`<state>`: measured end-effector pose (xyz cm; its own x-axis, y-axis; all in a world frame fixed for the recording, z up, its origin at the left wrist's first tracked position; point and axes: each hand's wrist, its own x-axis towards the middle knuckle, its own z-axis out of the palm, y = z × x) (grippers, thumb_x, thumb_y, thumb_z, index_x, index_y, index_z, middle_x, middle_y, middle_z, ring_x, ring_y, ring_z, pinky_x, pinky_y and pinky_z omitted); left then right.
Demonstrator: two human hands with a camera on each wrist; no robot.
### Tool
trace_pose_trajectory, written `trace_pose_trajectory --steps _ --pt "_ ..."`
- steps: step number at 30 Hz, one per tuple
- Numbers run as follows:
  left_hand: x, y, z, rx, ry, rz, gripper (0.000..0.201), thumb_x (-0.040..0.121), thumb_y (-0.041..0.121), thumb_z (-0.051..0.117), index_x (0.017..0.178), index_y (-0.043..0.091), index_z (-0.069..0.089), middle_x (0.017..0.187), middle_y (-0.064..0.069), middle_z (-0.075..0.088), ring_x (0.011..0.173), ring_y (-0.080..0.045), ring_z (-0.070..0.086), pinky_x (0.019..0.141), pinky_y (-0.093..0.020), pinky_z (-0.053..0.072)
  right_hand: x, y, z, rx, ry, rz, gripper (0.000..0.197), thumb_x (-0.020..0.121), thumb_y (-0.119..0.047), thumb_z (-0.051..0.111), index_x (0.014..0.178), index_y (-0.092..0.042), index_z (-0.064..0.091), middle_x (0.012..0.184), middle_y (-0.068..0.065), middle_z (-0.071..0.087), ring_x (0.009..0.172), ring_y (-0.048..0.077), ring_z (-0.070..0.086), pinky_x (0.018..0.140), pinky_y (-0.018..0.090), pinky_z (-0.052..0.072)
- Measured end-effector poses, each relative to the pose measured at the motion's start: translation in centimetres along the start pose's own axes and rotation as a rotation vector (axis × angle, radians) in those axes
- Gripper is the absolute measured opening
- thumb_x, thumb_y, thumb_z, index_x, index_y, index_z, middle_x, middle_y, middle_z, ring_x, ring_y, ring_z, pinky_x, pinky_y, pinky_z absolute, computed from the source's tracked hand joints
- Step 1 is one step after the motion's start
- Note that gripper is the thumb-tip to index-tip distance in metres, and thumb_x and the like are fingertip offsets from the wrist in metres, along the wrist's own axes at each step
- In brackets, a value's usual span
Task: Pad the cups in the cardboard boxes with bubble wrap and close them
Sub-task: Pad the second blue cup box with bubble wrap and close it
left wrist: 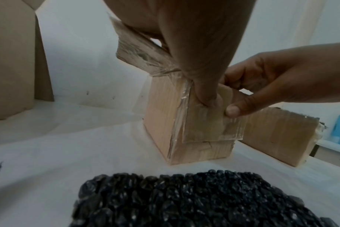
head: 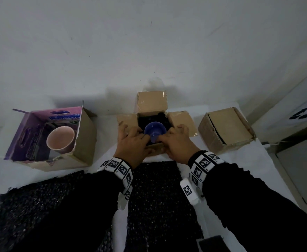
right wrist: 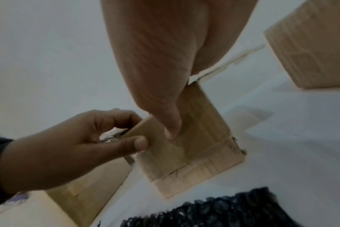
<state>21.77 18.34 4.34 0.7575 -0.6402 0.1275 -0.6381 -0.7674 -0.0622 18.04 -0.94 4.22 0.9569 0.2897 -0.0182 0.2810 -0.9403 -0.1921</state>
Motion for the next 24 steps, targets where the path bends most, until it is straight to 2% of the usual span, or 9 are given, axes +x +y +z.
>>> trace_pose_trajectory --steps 6,8,11,13,16,18,20,22,24 --pt "-0.2 0.1 -0.3 -0.025 -0.055 0.003 0.029 0.077 0.057 0.058 0.083 0.033 0.073 0.089 0.017 0.070 0.111 -0.019 0.054 0.107 -0.055 0.008 0.2 -0.8 -0.7 -0.138 -0.108 0.020 0.031 0.087 -0.022 0.053 0.113 -0.035 0.062 0.107 -0.010 0.058 0.112 0.023 0.034 0.087 0.044 0.017" --pt "-0.2 0.2 -0.4 -0.033 -0.084 0.002 0.030 0.079 0.058 0.055 0.089 0.036 0.074 0.095 0.018 0.069 0.115 -0.018 0.051 0.107 -0.055 0.008 0.2 -0.8 -0.8 -0.153 -0.158 0.037 0.028 0.088 -0.025 0.050 0.112 -0.034 0.063 0.110 -0.006 0.054 0.112 0.025 0.035 0.088 0.045 0.019" --pt "0.2 -0.1 -1.0 -0.016 -0.163 0.031 0.038 0.085 0.063 0.045 0.103 0.040 0.070 0.108 0.020 0.065 0.124 -0.015 0.042 0.108 -0.053 0.003 0.7 -0.3 -1.9 -0.070 -0.243 0.057 0.031 0.089 -0.047 0.041 0.102 -0.033 0.066 0.098 -0.007 0.059 0.099 0.019 0.047 0.084 0.042 0.019" --pt "1.0 -0.8 -1.3 -0.043 -0.191 0.046 0.052 0.088 0.070 0.030 0.102 0.039 0.069 0.106 0.021 0.065 0.122 -0.011 0.041 0.108 -0.053 0.006 1.3 0.6 -2.6 -0.026 -0.119 0.079 0.035 0.085 -0.053 0.039 0.094 -0.033 0.067 0.093 -0.010 0.063 0.095 0.017 0.054 0.087 0.042 0.020" --pt "2.3 -1.9 -1.6 -0.025 -0.149 0.073 0.068 0.086 0.068 0.013 0.095 0.032 0.070 0.101 0.015 0.065 0.111 -0.012 0.047 0.105 -0.048 0.020 1.8 2.1 -2.6 -0.159 0.123 0.115 0.031 0.087 -0.044 0.041 0.102 -0.029 0.064 0.112 -0.007 0.062 0.123 0.021 0.045 0.101 0.047 0.014" --pt "2.9 -2.5 -1.2 0.003 -0.102 0.069 0.063 0.081 0.066 0.020 0.101 0.029 0.067 0.108 0.010 0.064 0.115 -0.017 0.047 0.103 -0.047 0.023 1.9 2.4 -2.0 -0.208 0.080 0.126 0.033 0.090 -0.040 0.038 0.108 -0.024 0.062 0.126 -0.001 0.058 0.137 0.025 0.033 0.107 0.052 0.003" --pt "3.3 -2.8 -0.5 -0.003 -0.101 0.046 0.062 0.075 0.066 0.028 0.110 0.029 0.063 0.114 0.010 0.063 0.124 -0.018 0.043 0.104 -0.051 0.019 2.2 2.4 -1.4 -0.225 0.034 0.127 0.036 0.089 -0.037 0.036 0.110 -0.020 0.060 0.132 0.007 0.055 0.139 0.027 0.032 0.109 0.056 -0.005" --pt "3.5 -3.1 0.0 -0.038 -0.117 0.017 0.059 0.075 0.065 0.040 0.121 0.032 0.056 0.121 0.013 0.060 0.131 -0.017 0.038 0.106 -0.056 0.015 2.7 2.2 -1.7 -0.253 0.036 0.114 0.030 0.087 -0.033 0.043 0.108 -0.017 0.059 0.124 0.010 0.058 0.134 0.029 0.036 0.109 0.057 -0.008" --pt "3.7 -3.3 0.1 -0.065 -0.144 0.003 0.063 0.075 0.063 0.049 0.130 0.033 0.048 0.130 0.014 0.055 0.135 -0.018 0.033 0.108 -0.060 0.012 3.7 2.0 -2.3 -0.259 0.069 0.089 0.026 0.080 -0.026 0.053 0.105 -0.018 0.058 0.114 0.005 0.061 0.127 0.029 0.039 0.109 0.057 -0.002"
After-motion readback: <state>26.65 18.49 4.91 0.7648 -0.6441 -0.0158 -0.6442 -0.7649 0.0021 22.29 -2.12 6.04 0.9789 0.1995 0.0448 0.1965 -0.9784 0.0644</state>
